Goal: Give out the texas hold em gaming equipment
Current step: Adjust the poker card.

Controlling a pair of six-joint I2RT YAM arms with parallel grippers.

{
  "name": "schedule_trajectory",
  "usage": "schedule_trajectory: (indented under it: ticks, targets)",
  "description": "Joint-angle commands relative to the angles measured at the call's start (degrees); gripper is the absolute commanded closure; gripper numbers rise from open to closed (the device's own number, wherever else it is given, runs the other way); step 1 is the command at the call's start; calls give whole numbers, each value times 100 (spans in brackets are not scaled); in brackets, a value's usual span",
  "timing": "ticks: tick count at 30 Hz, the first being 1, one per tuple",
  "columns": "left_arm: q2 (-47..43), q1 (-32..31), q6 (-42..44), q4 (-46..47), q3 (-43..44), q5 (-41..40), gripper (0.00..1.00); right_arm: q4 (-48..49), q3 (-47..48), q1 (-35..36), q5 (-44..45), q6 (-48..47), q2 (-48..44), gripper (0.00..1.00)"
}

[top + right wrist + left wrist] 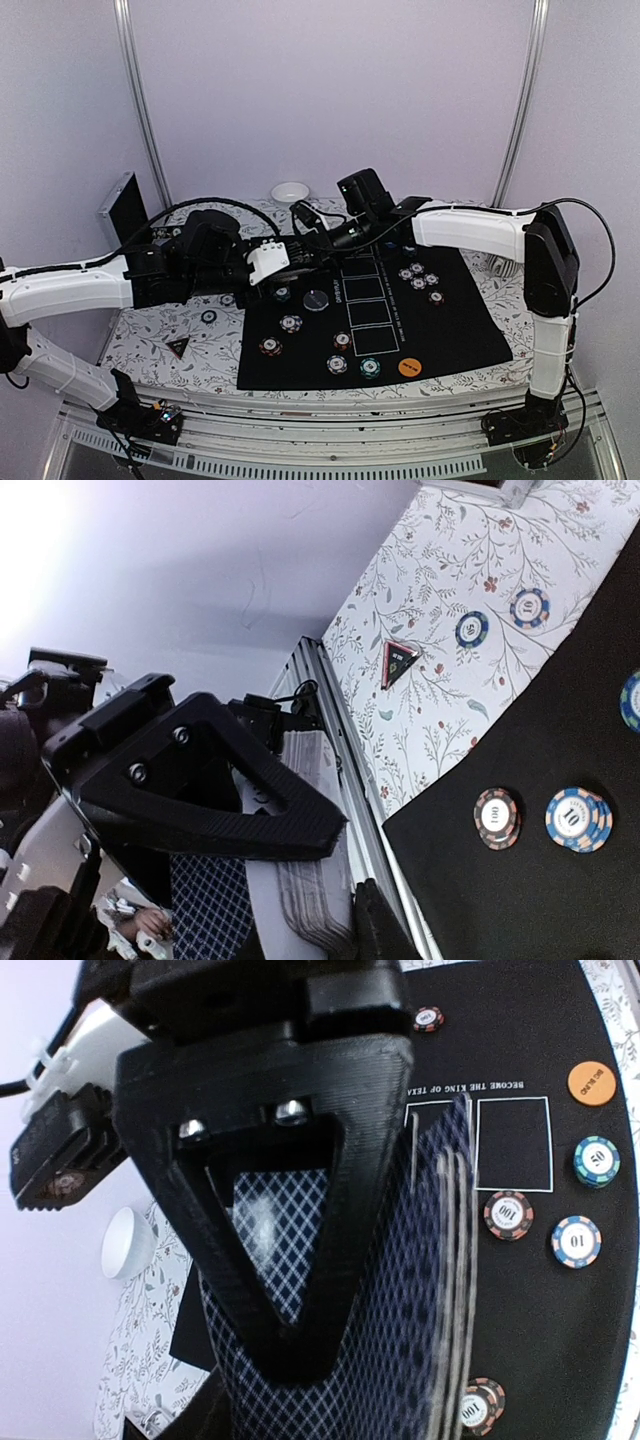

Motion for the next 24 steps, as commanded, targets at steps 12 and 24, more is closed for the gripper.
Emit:
schedule_trajectory:
  ticks: [12,24]
  targets:
    - [-1195,130,-195,167,-396,1458,2,506,-396,51,-439,-451,-576,98]
    - [-2397,332,-601,2446,-1993,1870,2,1071,-771,144,-749,-443,-1116,98]
